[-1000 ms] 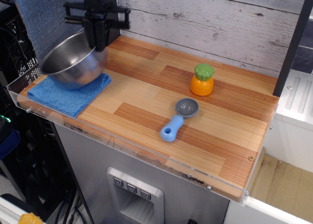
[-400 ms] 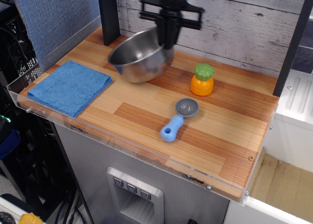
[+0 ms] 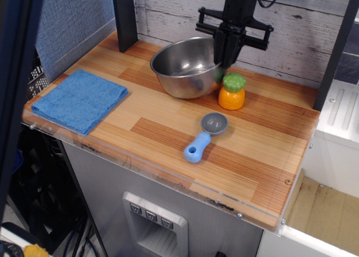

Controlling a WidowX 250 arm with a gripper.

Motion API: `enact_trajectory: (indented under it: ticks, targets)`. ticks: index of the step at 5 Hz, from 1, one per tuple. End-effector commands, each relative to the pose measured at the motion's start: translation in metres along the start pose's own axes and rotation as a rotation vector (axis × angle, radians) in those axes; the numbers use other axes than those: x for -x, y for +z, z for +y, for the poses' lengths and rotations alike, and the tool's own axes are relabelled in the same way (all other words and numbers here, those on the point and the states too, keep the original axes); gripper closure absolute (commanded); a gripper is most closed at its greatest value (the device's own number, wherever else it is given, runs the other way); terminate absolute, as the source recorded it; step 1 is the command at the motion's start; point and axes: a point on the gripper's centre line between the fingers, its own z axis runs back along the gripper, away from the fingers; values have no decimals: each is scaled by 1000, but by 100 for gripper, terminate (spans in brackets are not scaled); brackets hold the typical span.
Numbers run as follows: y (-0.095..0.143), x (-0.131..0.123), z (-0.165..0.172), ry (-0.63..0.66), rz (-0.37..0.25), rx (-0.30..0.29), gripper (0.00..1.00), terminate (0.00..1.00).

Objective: Put the pot to the left of the shaker.

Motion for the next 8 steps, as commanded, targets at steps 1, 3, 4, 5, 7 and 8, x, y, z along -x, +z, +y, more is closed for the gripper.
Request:
enact_trajectory:
  ticks: [1,3,4,5,7,8]
  targets:
    - [8,8,22,84,-10,26,100,0]
    - [8,15,27,93,-14,28,100,0]
    - [7,18,23,83,-9,22,0,0]
    - [10,21,21,66,-31,18,0,0]
    - [29,25,33,74,-107,30,0,0]
    - [38,30,39,74,-133,24,0,0]
